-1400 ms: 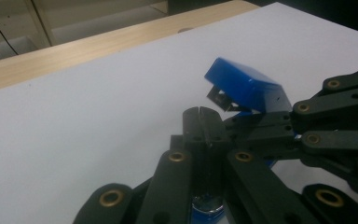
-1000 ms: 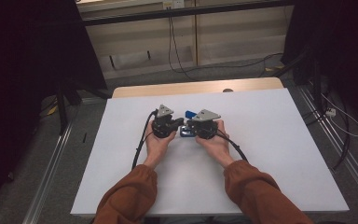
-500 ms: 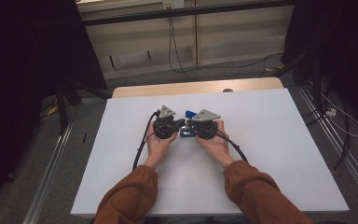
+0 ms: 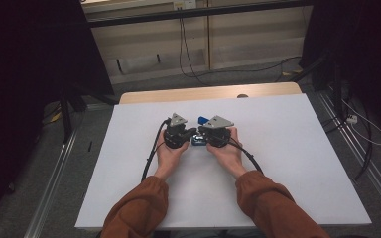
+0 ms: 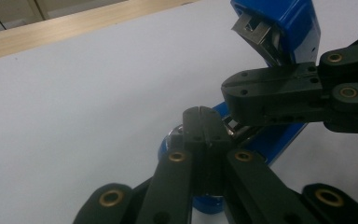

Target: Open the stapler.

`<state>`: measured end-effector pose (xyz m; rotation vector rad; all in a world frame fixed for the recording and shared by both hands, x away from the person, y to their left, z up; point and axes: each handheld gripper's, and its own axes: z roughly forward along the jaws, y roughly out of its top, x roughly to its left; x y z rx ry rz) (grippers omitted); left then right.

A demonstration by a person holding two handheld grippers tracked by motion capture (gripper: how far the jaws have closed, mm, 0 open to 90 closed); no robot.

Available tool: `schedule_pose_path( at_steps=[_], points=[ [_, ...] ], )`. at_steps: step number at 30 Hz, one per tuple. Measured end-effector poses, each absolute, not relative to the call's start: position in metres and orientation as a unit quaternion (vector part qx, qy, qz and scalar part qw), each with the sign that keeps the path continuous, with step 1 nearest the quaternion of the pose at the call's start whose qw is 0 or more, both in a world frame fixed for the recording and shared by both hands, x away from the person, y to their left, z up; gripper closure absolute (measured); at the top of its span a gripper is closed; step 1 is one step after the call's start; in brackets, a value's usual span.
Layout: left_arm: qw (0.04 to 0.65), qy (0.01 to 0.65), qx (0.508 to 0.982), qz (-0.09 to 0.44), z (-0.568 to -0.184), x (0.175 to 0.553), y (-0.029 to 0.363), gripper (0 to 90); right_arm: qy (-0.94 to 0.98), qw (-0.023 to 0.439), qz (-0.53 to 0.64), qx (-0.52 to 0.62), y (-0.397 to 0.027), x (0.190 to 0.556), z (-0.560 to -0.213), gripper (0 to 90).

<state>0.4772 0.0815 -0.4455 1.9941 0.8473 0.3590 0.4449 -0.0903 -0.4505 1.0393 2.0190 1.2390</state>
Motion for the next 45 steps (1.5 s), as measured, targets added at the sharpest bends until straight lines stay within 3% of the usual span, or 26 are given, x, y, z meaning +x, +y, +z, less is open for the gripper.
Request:
schedule_pose_path(
  at_steps=[45],
  points=[
    [0.456, 0.341, 0.809, 0.143, -0.448, 0.478, 0.084, 90.0, 0.732, 0.290, 0.465, 0.405, -0.100, 0.444, -0.436, 90.0]
  ],
)
